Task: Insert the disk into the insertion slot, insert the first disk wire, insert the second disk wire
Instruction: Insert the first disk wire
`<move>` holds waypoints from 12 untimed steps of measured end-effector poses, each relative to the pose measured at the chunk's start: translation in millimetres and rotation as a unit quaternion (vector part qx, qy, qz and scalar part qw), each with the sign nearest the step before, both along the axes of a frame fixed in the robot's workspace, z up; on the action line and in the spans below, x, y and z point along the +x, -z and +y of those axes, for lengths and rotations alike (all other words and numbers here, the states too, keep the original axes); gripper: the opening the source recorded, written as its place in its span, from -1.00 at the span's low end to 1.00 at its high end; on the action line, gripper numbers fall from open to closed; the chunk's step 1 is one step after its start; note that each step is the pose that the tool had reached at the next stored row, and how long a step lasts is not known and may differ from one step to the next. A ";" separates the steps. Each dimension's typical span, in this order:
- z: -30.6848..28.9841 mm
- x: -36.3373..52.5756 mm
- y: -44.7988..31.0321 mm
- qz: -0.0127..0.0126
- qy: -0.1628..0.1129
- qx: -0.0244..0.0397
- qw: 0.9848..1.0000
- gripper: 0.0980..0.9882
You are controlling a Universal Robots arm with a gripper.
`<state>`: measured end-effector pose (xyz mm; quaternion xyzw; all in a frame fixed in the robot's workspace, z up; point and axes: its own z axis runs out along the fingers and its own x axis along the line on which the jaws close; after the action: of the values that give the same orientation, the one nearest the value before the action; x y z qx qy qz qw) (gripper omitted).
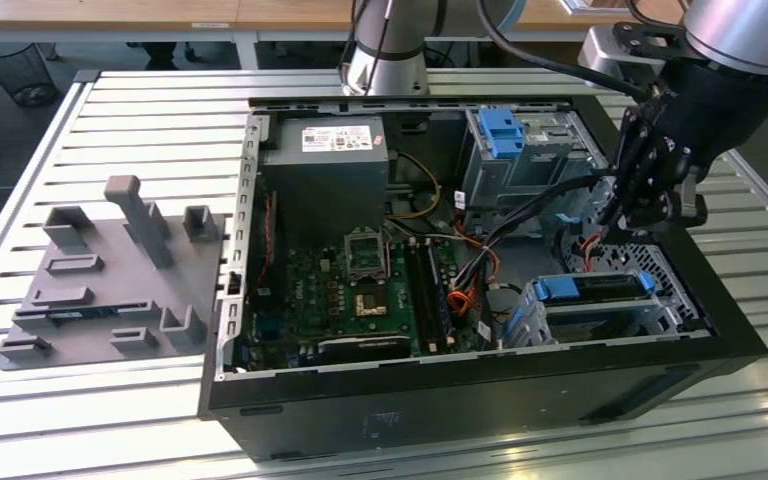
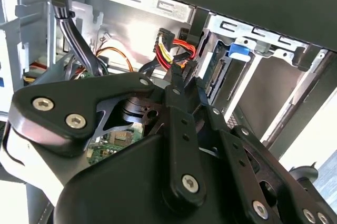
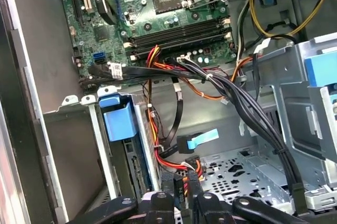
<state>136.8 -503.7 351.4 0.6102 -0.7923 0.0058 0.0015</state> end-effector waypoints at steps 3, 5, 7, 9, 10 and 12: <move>0.0 0.3 1.3 0.000 0.003 -0.006 1.000 -0.67; 0.1 0.8 1.9 0.000 0.005 -0.011 1.000 -0.67; 0.2 1.0 2.1 0.000 0.005 -0.014 1.000 -0.67; 0.2 1.1 2.2 0.000 0.005 -0.015 1.000 -0.84; 0.2 1.1 2.2 0.000 0.005 -0.016 1.000 -0.84; 0.2 1.3 2.3 0.000 -0.003 -0.016 1.000 -0.85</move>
<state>138.1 -503.5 349.1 0.6121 -0.7905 0.0184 0.0110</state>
